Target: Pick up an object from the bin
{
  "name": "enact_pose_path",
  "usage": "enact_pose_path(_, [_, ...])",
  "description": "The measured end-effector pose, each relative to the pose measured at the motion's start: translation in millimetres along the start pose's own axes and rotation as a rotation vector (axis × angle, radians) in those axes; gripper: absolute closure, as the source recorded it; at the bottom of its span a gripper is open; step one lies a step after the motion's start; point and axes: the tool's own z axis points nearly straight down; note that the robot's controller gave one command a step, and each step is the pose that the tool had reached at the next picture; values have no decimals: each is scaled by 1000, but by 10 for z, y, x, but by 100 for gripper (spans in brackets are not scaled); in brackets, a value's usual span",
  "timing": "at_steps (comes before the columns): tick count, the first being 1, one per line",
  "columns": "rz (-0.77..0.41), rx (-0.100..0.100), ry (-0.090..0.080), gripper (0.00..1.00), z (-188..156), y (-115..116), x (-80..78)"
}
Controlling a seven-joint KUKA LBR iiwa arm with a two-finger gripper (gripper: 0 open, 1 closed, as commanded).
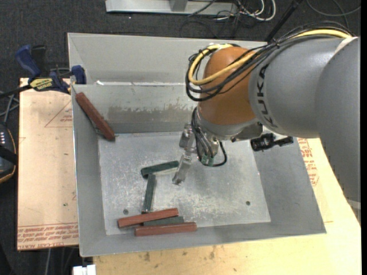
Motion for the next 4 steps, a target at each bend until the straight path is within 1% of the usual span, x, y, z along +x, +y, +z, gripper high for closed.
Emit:
enact_pose_path(1, [-73,-2,-4,0,429,114,-126])
enact_pose_path(2, [-426,-1,-2,100,1007,96,-374])
enact_pose_path(3, [-426,-1,-2,100,1007,96,-374])
enact_pose_path(4, [-414,0,5,100,552,130,-392])
